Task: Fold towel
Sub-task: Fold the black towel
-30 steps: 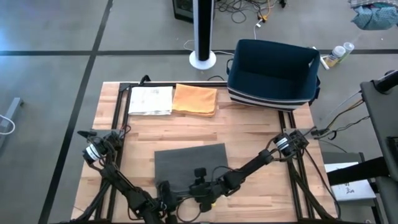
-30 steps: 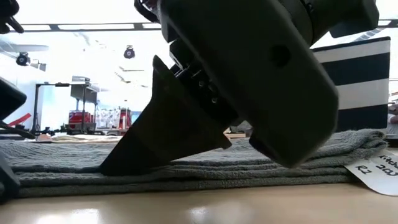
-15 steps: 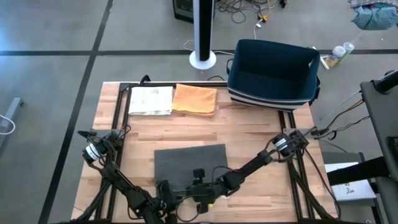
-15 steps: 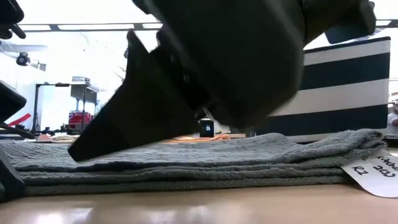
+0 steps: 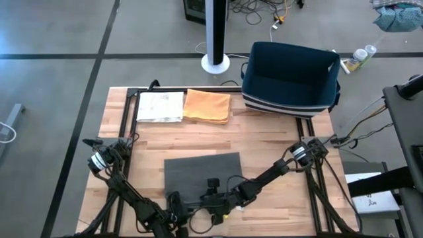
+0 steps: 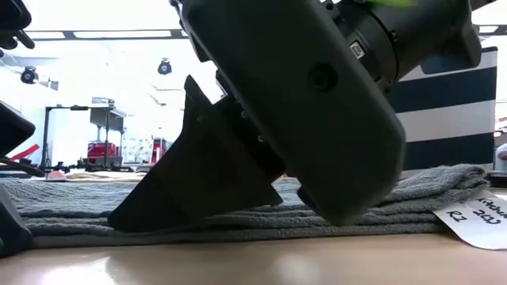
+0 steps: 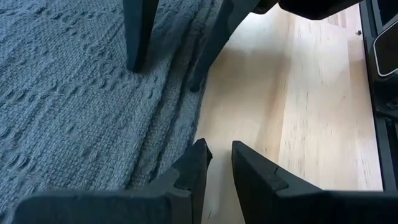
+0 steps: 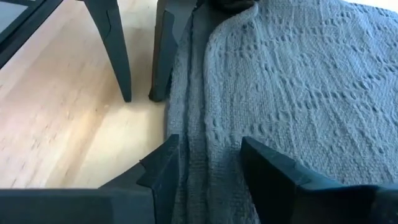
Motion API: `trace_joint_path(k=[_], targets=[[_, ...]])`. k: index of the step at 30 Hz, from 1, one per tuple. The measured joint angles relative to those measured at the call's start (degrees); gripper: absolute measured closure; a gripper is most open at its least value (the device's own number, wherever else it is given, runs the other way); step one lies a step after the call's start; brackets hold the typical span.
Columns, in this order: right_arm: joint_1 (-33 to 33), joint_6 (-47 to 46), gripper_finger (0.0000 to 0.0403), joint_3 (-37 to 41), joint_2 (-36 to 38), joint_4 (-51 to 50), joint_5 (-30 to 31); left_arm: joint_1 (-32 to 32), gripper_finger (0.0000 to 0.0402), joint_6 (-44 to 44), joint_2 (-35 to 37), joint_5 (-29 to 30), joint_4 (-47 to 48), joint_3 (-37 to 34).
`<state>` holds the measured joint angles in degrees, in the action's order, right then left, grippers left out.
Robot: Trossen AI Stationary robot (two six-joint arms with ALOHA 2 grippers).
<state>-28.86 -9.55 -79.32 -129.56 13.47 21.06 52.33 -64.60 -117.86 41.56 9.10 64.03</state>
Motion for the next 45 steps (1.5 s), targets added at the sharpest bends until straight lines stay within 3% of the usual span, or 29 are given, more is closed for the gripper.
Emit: trace_joint_path(k=[21,45], targets=[[0.76,-1.30,0.0311,0.36,0.00,1.75,-0.04,-0.04,0.0338,-0.54,-0.02,-0.07,-0.16,-0.07],[1.25,-13.05,0.0373,-0.19,0.00,1.88,-0.28,-0.04,0.0335,0.13,-0.09,-0.11,-0.30,-0.09]])
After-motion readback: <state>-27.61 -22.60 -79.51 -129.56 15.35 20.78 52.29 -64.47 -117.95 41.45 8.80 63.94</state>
